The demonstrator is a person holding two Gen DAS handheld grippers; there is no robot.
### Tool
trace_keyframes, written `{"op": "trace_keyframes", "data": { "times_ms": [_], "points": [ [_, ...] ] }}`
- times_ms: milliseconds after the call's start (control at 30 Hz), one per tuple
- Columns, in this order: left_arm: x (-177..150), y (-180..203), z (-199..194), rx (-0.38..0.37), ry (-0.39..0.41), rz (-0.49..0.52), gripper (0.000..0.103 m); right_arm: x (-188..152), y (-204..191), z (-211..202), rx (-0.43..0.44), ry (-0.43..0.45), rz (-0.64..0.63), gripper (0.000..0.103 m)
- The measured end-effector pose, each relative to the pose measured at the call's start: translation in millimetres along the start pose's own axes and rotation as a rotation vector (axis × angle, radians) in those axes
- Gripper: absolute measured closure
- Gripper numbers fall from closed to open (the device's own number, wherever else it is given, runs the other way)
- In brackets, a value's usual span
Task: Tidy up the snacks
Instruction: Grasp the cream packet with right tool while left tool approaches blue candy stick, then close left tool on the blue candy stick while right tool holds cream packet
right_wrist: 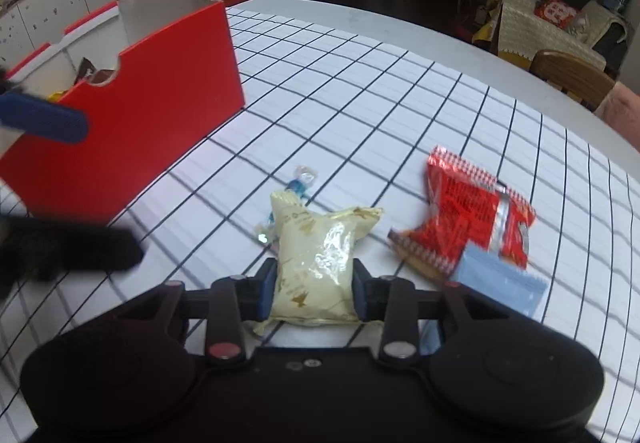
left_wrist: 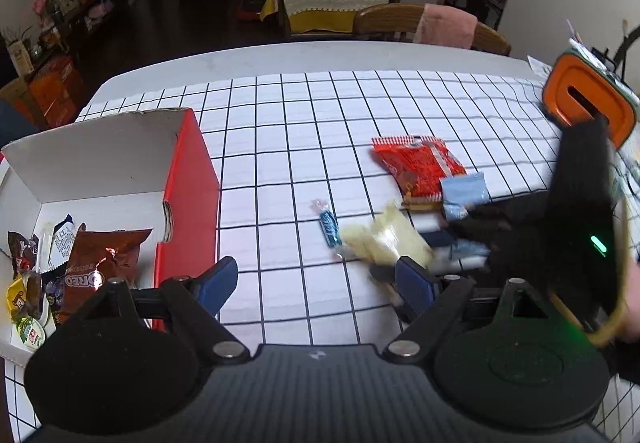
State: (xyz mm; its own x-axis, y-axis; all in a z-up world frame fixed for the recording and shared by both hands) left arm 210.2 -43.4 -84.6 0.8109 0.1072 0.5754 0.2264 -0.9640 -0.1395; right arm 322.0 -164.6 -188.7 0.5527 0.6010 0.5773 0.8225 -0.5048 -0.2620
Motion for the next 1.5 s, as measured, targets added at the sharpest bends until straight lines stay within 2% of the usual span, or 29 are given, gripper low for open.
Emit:
{"op": "trace_keyframes", "data": {
  "times_ms": [233, 467, 533, 600, 767, 900, 1033, 1100, 1300, 1500],
  "points": [
    [13.7, 9.7, 16.9, -0.011, -0.041, -0.031, 0.017, -28.1, -2.0, -31.7, 0.021, 0.033, 0.087, 0.071],
    [29.8, 27.6, 60.4, 0.026, -0.102, -0.027, 0.018, -53.1, 4.0, -59.2, 0.011, 0.075, 0.197, 0.071],
    [33.5, 31.5, 74.2, 0.045, -0.109, -0.014, 0.024, -57.7, 6.8, -64.6, 0.004, 0.082, 0.223, 0.071],
    [36.1, 33.1, 88.7, 0.056, -0.134, -0.010, 0.040, -61.1, 8.8, -70.4, -0.002, 0.095, 0.248, 0.071],
    [34.7, 33.1, 117.6, 0.026, -0.209, -0.046, 0.052, -69.2, 12.7, -86.0, -0.014, 0.131, 0.299, 0.071],
    [33.4, 35.6, 127.3, 0.008, -0.233, -0.058, 0.065, -73.4, 15.5, -92.9, -0.024, 0.146, 0.325, 0.071],
    [34.2, 39.6, 128.2, 0.010, -0.219, -0.050, 0.074, -77.4, 16.9, -97.5, -0.036, 0.153, 0.342, 0.071],
    [34.3, 40.8, 128.6, 0.013, -0.216, -0.048, 0.088, -78.7, 16.2, -99.3, -0.046, 0.156, 0.346, 0.071],
    [31.7, 37.6, 126.1, 0.010, -0.211, -0.050, 0.091, -82.4, 14.1, -106.0, -0.060, 0.167, 0.371, 0.071],
    [22.9, 30.3, 104.1, -0.009, -0.203, -0.055, 0.091, -80.8, 8.4, -112.1, -0.071, 0.188, 0.391, 0.071]
  ]
}}
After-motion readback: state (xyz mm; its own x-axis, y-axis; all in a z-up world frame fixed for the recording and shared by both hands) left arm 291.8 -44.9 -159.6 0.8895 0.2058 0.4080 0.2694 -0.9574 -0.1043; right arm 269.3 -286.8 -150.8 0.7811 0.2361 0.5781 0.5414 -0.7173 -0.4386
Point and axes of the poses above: each gripper's, at about its wrist camera, not at the fingertips, and z roughly the way its jaws point, y to its right, x to its top, the point moved 1 cm from there along z, roughly the way its jaws point, and after that the axes turned 12 degrees about x, right-handed, at the moved point
